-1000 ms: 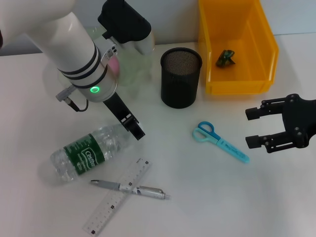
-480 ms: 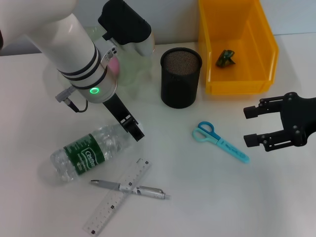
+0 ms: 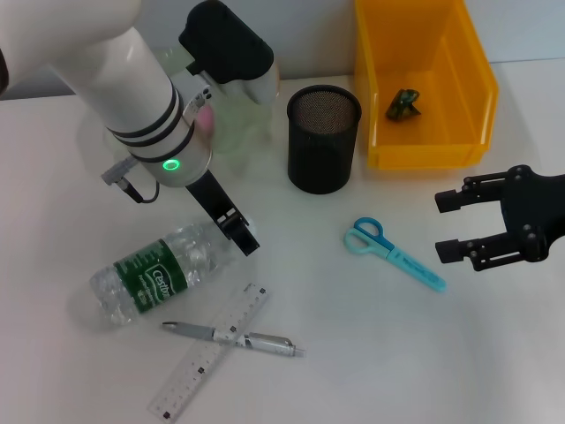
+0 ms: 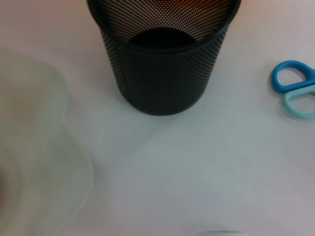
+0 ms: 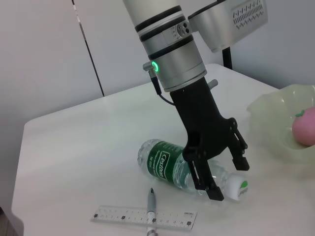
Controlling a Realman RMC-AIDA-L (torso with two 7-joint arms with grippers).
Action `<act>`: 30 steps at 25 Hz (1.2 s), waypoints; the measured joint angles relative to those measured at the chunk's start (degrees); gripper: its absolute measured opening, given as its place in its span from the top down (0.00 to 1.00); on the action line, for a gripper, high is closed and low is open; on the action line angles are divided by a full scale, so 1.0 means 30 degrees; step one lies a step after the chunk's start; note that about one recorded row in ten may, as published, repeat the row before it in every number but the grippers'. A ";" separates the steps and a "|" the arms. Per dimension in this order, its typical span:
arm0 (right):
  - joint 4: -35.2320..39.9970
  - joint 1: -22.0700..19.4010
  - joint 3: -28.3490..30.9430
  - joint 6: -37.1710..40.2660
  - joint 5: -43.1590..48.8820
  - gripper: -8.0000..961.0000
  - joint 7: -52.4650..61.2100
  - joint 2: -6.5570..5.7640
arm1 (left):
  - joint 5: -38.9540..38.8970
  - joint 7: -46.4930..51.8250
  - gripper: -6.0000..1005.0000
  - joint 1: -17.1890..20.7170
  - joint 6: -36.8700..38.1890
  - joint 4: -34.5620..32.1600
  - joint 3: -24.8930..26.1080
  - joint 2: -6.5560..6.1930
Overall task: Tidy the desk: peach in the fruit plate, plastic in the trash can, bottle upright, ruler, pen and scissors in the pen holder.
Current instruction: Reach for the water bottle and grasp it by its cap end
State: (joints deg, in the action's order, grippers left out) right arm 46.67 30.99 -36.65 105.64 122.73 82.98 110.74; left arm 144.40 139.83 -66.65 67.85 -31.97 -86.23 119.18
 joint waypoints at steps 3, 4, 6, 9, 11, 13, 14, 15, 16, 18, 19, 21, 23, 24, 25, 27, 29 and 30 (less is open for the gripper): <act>-0.0002 -0.0005 0.0001 0.0000 0.0007 0.21 0.0006 -0.0001 | -0.0202 0.0011 0.16 0.0024 -0.0155 0.0017 -0.0433 0.0000; -0.0002 -0.0005 0.0001 0.0000 0.0007 0.21 0.0006 -0.0001 | -0.0202 0.0011 0.16 0.0024 -0.0155 0.0017 -0.0433 0.0000; -0.0001 0.0002 0.0001 0.0001 0.0013 0.21 0.0009 -0.0001 | -0.0230 0.0054 0.16 0.0101 -0.0282 0.0032 -0.0543 0.0000; -0.0002 0.0022 0.0001 0.0001 0.0018 0.21 0.0014 -0.0001 | -0.0235 0.0054 0.16 0.0141 -0.0312 0.0039 -0.0550 0.0000; -0.0002 0.0022 0.0001 0.0001 0.0019 0.21 0.0017 0.0000 | -0.0238 0.0039 0.16 0.0166 -0.0328 0.0044 -0.0552 0.0000; -0.0002 0.0022 0.0001 0.0000 0.0019 0.21 0.0032 0.0018 | -0.0251 0.0044 0.16 0.0180 -0.0391 0.0048 -0.0554 -0.0001; -0.0002 0.0022 0.0001 0.0000 0.0019 0.21 0.0032 0.0018 | -0.0251 0.0044 0.16 0.0180 -0.0391 0.0048 -0.0554 -0.0001; -0.0002 0.0019 0.0001 0.0000 0.0019 0.21 0.0042 0.0021 | -0.0267 0.0099 0.16 0.0216 -0.0563 0.0053 -0.0554 -0.0001; -0.0002 0.0019 0.0001 0.0000 0.0019 0.21 0.0042 0.0021 | -0.0276 0.0083 0.16 0.0230 -0.0581 0.0053 -0.0565 -0.0001; -0.0030 0.0014 0.0001 0.0000 0.0019 0.21 0.0045 0.0028 | -0.0300 0.0056 0.16 0.0239 -0.0614 0.0053 -0.0658 -0.0001; -0.0030 0.0014 0.0001 0.0000 0.0019 0.21 0.0045 0.0028 | -0.0300 0.0056 0.16 0.0239 -0.0614 0.0053 -0.0658 -0.0001; -0.0049 0.0012 0.0001 0.0001 0.0019 0.21 0.0047 0.0029 | -0.0470 0.0039 0.17 0.0248 -0.0710 0.0053 -0.0978 -0.0001; -0.0064 0.0012 0.0001 -0.0001 0.0018 0.21 0.0051 0.0029 | -0.0565 0.0034 0.20 0.0259 -0.0754 0.0053 -0.1073 0.0000; -0.0064 0.0012 0.0001 -0.0001 0.0018 0.21 0.0051 0.0029 | -0.0565 0.0034 0.21 0.0259 -0.0754 0.0053 -0.1073 0.0000; -0.0077 0.0012 0.0001 0.0000 0.0019 0.21 0.0052 0.0029 | -0.0602 0.0029 0.22 0.0289 -0.0788 0.0052 -0.1082 -0.0001; -0.0122 0.0012 0.0001 0.0000 0.0019 0.21 0.0054 0.0030 | -0.0606 0.0016 0.30 0.0302 -0.0796 0.0056 -0.1110 -0.0001; -0.0149 0.0012 0.0001 0.0000 0.0019 0.21 0.0055 0.0030 | -0.0612 -0.0007 0.37 0.0304 -0.0791 0.0075 -0.1237 -0.0001; -0.0149 0.0012 0.0001 -0.0001 0.0018 0.21 0.0060 0.0029 | -0.0627 -0.0011 0.39 0.0305 -0.0778 0.0100 -0.1285 -0.0001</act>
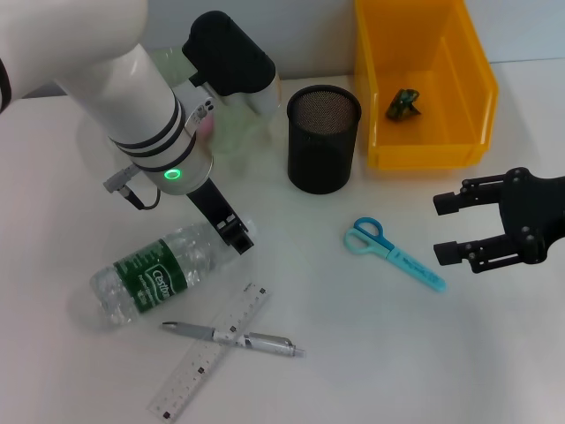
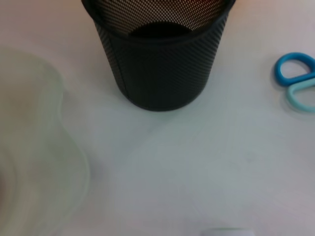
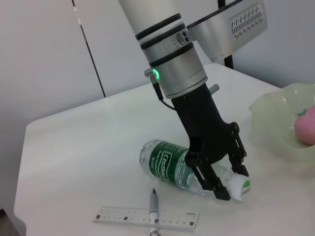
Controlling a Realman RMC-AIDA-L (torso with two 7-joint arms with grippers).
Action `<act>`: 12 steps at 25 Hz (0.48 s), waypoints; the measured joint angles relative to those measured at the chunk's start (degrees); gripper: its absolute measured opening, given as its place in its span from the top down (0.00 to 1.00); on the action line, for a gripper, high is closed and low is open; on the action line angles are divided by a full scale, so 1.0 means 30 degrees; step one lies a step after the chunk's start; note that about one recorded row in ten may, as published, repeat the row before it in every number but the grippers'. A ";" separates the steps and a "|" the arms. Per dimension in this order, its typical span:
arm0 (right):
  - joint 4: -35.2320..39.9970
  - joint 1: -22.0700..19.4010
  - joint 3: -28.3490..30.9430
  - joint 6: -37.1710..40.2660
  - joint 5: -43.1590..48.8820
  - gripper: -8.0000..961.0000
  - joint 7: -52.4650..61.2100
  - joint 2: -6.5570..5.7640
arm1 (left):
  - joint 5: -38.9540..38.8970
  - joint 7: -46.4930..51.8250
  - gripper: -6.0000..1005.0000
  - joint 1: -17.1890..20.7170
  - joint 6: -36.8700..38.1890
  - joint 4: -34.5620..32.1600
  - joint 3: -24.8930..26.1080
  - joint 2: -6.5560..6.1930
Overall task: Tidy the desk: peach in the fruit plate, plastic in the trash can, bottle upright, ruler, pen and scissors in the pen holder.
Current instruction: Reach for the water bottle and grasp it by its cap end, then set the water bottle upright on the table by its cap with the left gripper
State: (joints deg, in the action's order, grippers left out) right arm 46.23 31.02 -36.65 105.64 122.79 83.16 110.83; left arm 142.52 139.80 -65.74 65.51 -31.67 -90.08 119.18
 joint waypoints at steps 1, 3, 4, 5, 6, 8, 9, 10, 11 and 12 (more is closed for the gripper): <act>0.0000 0.0000 0.0000 0.0000 0.0000 0.21 0.0000 0.0000 | -0.0004 0.0000 0.40 0.0000 0.0004 0.0010 -0.0006 0.0000; 0.0001 0.0000 0.0000 0.0001 -0.0002 0.21 0.0019 0.0003 | -0.0018 -0.0003 0.43 0.0000 0.0025 0.0064 -0.0038 0.0000; 0.0001 0.0000 0.0000 0.0001 -0.0002 0.21 0.0019 0.0003 | -0.0033 -0.0004 0.44 -0.0001 0.0042 0.0108 -0.0039 0.0001; -0.0001 0.0000 0.0000 0.0000 -0.0001 0.21 0.0027 0.0009 | -0.0076 -0.0005 0.45 0.0008 0.0009 0.0125 -0.0032 0.0000; -0.0001 0.0000 0.0000 0.0000 -0.0001 0.21 0.0027 0.0009 | -0.0100 -0.0005 0.46 0.0025 -0.0016 0.0092 -0.0015 0.0000; 0.0000 0.0000 0.0001 0.0001 -0.0002 0.21 0.0051 0.0015 | -0.0187 -0.0001 0.47 0.0064 -0.0035 0.0011 0.0050 0.0000; 0.0000 0.0000 0.0001 0.0001 -0.0002 0.21 0.0051 0.0015 | -0.0187 -0.0001 0.48 0.0064 -0.0035 0.0011 0.0050 0.0000; 0.0001 0.0000 0.0001 0.0000 -0.0002 0.21 0.0066 0.0020 | -0.0435 0.0000 0.48 0.0128 -0.0064 -0.0069 0.0150 0.0000; 0.0001 0.0000 0.0001 0.0000 -0.0002 0.21 0.0066 0.0020 | -0.0466 -0.0002 0.49 0.0136 -0.0067 -0.0072 0.0158 0.0000; 0.0000 0.0000 0.0001 0.0000 -0.0002 0.21 0.0079 0.0022 | -0.0483 -0.0002 0.50 0.0142 -0.0068 -0.0071 0.0161 0.0000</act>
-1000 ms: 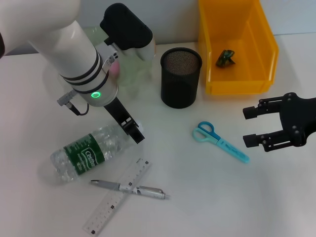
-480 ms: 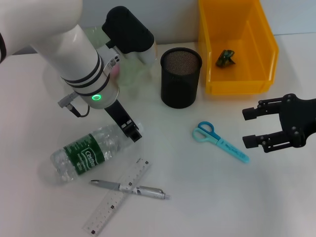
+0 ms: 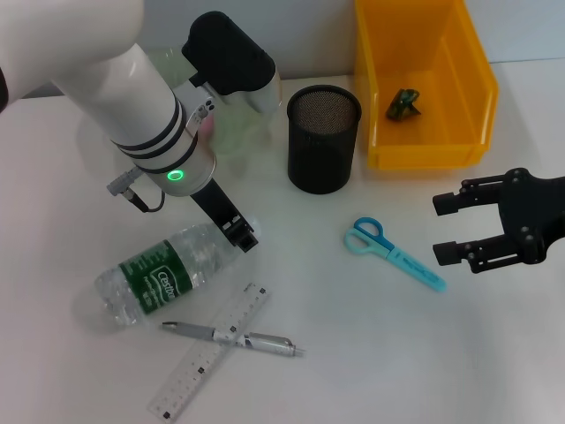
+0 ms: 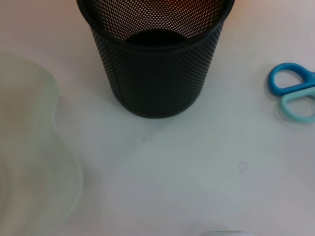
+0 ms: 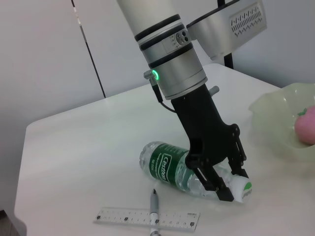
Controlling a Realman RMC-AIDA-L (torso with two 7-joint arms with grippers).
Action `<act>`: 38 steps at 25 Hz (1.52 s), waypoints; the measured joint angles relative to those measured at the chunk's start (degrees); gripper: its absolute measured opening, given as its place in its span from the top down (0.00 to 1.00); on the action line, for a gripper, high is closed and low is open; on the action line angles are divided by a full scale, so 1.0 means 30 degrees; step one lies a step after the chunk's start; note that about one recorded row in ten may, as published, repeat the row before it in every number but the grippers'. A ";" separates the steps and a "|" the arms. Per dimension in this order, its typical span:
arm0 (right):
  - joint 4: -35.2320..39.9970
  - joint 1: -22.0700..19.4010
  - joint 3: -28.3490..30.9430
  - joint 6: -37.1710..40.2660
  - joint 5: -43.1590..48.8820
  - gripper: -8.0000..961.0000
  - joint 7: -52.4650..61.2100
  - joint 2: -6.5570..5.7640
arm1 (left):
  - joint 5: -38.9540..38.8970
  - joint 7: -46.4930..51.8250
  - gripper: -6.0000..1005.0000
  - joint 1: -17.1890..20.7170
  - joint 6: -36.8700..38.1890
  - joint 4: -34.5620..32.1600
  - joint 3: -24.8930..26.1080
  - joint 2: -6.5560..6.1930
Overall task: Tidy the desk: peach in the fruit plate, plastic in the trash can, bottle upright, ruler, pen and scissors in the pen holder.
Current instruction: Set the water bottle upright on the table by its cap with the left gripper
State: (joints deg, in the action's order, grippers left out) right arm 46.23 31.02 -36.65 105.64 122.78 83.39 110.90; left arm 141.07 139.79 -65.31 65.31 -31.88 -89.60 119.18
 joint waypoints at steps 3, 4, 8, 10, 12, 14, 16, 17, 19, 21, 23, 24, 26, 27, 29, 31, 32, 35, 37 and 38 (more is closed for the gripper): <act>0.0000 0.0000 0.0000 0.0000 0.0000 0.21 0.0072 0.0006 | -0.0023 0.0009 0.52 0.0033 0.0036 -0.0062 0.0006 0.0000; 0.0001 0.0000 -0.0001 0.0000 0.0000 0.21 0.0080 0.0006 | -0.0033 0.0102 0.52 0.0176 0.0158 -0.0374 0.0014 0.0000; 0.0002 -0.0021 0.0000 -0.0004 -0.0001 0.21 0.0090 0.0007 | -0.0032 0.0201 0.55 0.0569 0.0507 -0.1246 0.0101 -0.0029; 0.0002 -0.0030 -0.0001 -0.0010 -0.0001 0.21 0.0092 0.0007 | 0.0024 0.0232 0.56 0.0955 0.0941 -0.2120 0.0435 -0.0091; 0.0003 -0.0045 0.0016 -0.0021 0.0000 0.21 0.0093 0.0007 | 0.0086 0.0235 0.56 0.1208 0.1356 -0.2787 0.0887 -0.0141; 0.0002 -0.0050 0.0061 -0.0026 -0.0001 0.21 0.0093 0.0001 | 0.0086 0.0235 0.56 0.1208 0.1356 -0.2787 0.0887 -0.0141; 0.0002 -0.0055 0.0111 -0.0029 -0.0001 0.21 0.0093 -0.0015 | 0.0161 0.0064 0.56 0.2087 0.2525 -0.4546 0.2461 -0.0270; 0.0002 -0.0055 0.0111 -0.0029 -0.0001 0.21 0.0093 -0.0015 | 0.0161 0.0064 0.56 0.2087 0.2525 -0.4546 0.2461 -0.0270; 0.0002 -0.0062 0.0117 -0.0030 -0.0001 0.21 0.0093 -0.0035 | 0.0201 0.0001 0.56 0.2393 0.3015 -0.5320 0.3008 -0.0333; 0.0003 -0.0088 0.0117 -0.0029 -0.0001 0.21 0.0092 -0.0045 | 0.0547 -0.0156 0.56 0.2647 0.3614 -0.6031 0.3859 -0.0348; 0.0002 -0.0093 0.0111 -0.0030 0.0000 0.21 0.0093 -0.0056 | 0.0664 -0.0218 0.56 0.2710 0.3799 -0.6204 0.4187 -0.0349; 0.0002 -0.0093 0.0111 -0.0030 0.0000 0.21 0.0093 -0.0056 | 0.0772 -0.0288 0.56 0.2777 0.4001 -0.6349 0.4507 -0.0346; 0.0003 -0.0093 0.0107 -0.0031 -0.0001 0.21 0.0093 -0.0081 | 0.0838 -0.0418 0.56 0.2828 0.4405 -0.6475 0.5111 -0.0347; 0.0003 -0.0093 0.0107 -0.0031 -0.0001 0.21 0.0093 -0.0081 | 0.0838 -0.0418 0.56 0.2828 0.4405 -0.6475 0.5111 -0.0347; 0.0002 -0.0092 0.0108 -0.0041 0.0000 0.21 0.0093 -0.0105 | 0.0845 -0.0589 0.56 0.2835 0.4756 -0.6553 0.5527 -0.0361; 0.0002 -0.0086 0.0042 -0.0152 -0.0001 0.21 0.0093 -0.0111 | 0.0848 -0.0783 0.56 0.2914 0.5150 -0.6821 0.5924 -0.0361; 0.0002 -0.0086 0.0042 -0.0152 -0.0001 0.21 0.0093 -0.0111 | 0.0848 -0.0783 0.56 0.2914 0.5150 -0.6821 0.5924 -0.0361; 0.0001 -0.0082 -0.0001 -0.0248 0.0000 0.21 0.0093 -0.0110 | 0.0855 -0.0791 0.56 0.3085 0.5378 -0.7242 0.6087 -0.0369; 0.0002 -0.0066 -0.0001 -0.0258 -0.0001 0.21 0.0093 -0.0111 | 0.0871 -0.0881 0.56 0.3194 0.5644 -0.7486 0.6371 -0.0394; 0.0001 -0.0049 -0.0001 -0.0263 -0.0001 0.21 0.0093 -0.0111 | 0.0876 -0.0938 0.56 0.3234 0.5786 -0.7562 0.6564 -0.0405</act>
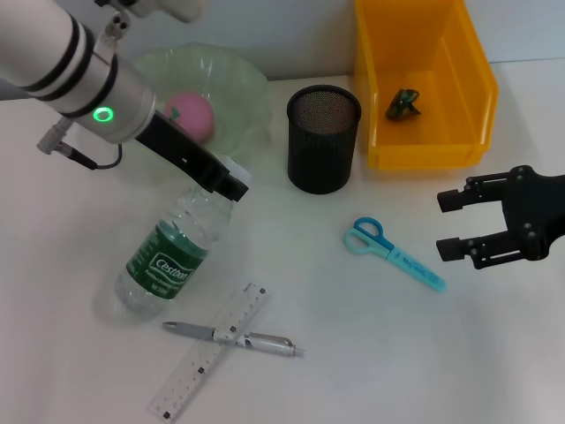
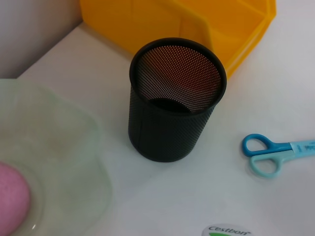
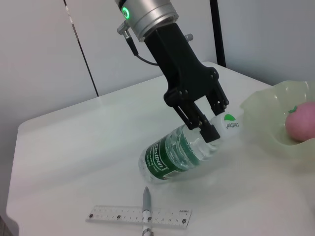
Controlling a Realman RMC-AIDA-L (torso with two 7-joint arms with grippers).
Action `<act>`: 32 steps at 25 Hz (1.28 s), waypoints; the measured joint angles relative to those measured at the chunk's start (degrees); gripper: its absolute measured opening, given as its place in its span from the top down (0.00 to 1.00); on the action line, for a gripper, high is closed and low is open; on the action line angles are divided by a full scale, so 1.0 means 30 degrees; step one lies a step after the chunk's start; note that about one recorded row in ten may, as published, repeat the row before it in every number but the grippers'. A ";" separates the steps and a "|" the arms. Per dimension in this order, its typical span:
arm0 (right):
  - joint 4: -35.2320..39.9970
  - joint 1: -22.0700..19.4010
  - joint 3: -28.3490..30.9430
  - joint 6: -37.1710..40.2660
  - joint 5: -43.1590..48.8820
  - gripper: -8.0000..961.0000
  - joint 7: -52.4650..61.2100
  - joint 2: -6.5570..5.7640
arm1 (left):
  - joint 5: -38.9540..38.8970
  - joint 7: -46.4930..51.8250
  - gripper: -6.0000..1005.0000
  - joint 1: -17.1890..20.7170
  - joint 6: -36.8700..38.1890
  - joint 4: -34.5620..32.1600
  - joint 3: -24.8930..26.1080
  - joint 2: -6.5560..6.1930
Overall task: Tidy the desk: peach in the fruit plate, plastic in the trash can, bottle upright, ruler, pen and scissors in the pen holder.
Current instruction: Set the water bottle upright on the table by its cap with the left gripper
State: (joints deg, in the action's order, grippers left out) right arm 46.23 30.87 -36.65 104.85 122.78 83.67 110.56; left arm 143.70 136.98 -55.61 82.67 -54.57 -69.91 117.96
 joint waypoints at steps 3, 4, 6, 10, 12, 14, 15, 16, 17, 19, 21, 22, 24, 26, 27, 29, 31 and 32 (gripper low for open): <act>0.0000 0.0014 0.0004 -0.0003 0.0001 0.21 0.0000 -0.0008 | 0.0003 -0.0077 0.56 0.0255 0.0416 -0.0424 0.0512 -0.0054; 0.0000 0.0014 0.0004 -0.0003 0.0001 0.21 0.0000 -0.0008 | 0.0003 -0.0077 0.56 0.0255 0.0416 -0.0424 0.0512 -0.0054; 0.0001 0.0030 0.0008 -0.0002 0.0001 0.21 0.0000 -0.0022 | 0.0002 -0.0077 0.56 0.0454 0.0671 -0.0739 0.0707 -0.0115; 0.0001 0.0051 0.0048 -0.0010 0.0001 0.21 -0.0001 -0.0030 | 0.0002 -0.0070 0.56 0.0733 0.0996 -0.1234 0.1025 -0.0186; 0.0001 0.0059 0.0049 -0.0018 0.0001 0.21 -0.0001 -0.0031 | 0.0005 -0.0054 0.56 0.0973 0.1239 -0.1681 0.1365 -0.0202; 0.0000 0.0070 0.0056 -0.0022 0.0001 0.21 -0.0001 -0.0031 | 0.0004 -0.0055 0.56 0.1193 0.1508 -0.2130 0.1795 -0.0185; 0.0009 0.0079 0.0062 -0.0025 0.0000 0.21 0.0000 -0.0031 | 0.0005 -0.0060 0.56 0.1288 0.1621 -0.2331 0.1973 -0.0166; 0.0022 0.0082 0.0069 -0.0029 0.0000 0.21 0.0001 -0.0031 | 0.0003 -0.0061 0.56 0.1391 0.1737 -0.2536 0.2126 -0.0151; 0.0041 0.0082 0.0082 -0.0029 0.0000 0.21 -0.0001 -0.0031 | 0.0004 -0.0050 0.56 0.1469 0.1823 -0.2696 0.2214 -0.0144; 0.0044 0.0082 0.0098 -0.0031 0.0001 0.21 0.0001 -0.0031 | 0.0000 0.0034 0.56 0.1612 0.1955 -0.2988 0.2305 -0.0144; 0.0045 0.0082 0.0112 -0.0032 0.0001 0.21 0.0002 -0.0031 | -0.0005 0.0116 0.56 0.1760 0.2104 -0.3221 0.2366 -0.0151; 0.0049 0.0081 0.0121 -0.0032 0.0000 0.21 0.0004 -0.0031 | -0.0005 0.0140 0.56 0.1865 0.2175 -0.3381 0.2384 -0.0148; 0.0052 0.0080 0.0154 -0.0031 0.0001 0.21 0.0008 -0.0030 | -0.0003 0.0177 0.56 0.2104 0.2270 -0.3806 0.2481 -0.0115; 0.0040 0.0078 0.0189 -0.0032 0.0001 0.21 0.0010 -0.0031 | -0.0004 0.0194 0.56 0.2246 0.2360 -0.4100 0.2656 -0.0078; 0.0037 0.0079 0.0202 -0.0031 0.0001 0.21 0.0011 -0.0031 | -0.0002 0.0200 0.56 0.2253 0.2408 -0.4123 0.2731 -0.0078; 0.0052 0.0076 0.0208 -0.0030 0.0001 0.21 0.0015 -0.0031 | -0.0004 0.0204 0.56 0.2267 0.2482 -0.4152 0.2866 -0.0084; 0.0076 0.0078 0.0208 -0.0031 0.0001 0.21 0.0018 -0.0031 | -0.0015 0.0208 0.56 0.2283 0.2533 -0.4168 0.2929 -0.0099; 0.0085 0.0078 0.0207 -0.0031 0.0000 0.21 0.0020 -0.0031 | -0.0020 0.0209 0.56 0.2286 0.2568 -0.4180 0.2949 -0.0106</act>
State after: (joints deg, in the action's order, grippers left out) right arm 46.49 31.11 -36.03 104.76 122.78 83.73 110.47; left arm 143.64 137.61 -48.75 90.37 -67.11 -61.06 117.64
